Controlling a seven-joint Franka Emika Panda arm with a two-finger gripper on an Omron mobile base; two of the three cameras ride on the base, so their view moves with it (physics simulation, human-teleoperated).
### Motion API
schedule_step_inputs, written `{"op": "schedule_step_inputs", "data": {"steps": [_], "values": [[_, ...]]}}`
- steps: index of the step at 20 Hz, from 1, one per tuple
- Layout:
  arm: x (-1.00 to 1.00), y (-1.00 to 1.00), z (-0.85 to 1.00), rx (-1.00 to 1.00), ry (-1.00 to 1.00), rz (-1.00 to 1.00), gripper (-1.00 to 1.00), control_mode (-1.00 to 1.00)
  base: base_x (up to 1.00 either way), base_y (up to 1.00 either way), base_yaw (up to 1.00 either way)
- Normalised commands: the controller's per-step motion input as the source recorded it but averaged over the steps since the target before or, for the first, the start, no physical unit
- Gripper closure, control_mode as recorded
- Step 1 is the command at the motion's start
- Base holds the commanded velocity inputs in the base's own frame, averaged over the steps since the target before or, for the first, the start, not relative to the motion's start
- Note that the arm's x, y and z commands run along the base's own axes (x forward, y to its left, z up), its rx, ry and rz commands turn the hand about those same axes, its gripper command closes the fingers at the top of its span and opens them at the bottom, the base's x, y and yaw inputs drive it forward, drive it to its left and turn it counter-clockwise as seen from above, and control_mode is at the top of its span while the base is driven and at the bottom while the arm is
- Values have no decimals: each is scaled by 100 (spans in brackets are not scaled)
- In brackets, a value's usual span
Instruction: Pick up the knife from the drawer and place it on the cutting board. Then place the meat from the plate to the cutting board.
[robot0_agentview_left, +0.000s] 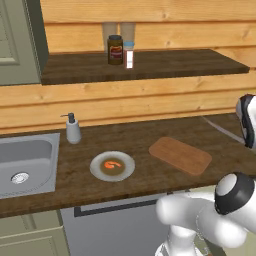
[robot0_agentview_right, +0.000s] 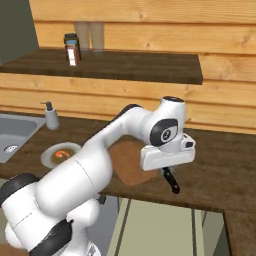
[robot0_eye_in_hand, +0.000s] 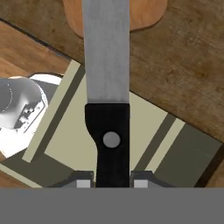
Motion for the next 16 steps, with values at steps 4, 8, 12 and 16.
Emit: {"op": "schedule_step_inputs", "data": {"steps": [4, 8, 12, 16], "values": [[92, 28, -2, 2, 1, 0, 100, -100, 0, 0, 0], [78, 47, -49, 0, 7, 0, 100, -100, 0, 0, 0], [90, 43, -74, 0, 8, 1, 100, -100, 0, 0, 0], [91, 30, -72, 0, 2, 0, 100, -100, 0, 0, 0]]}}
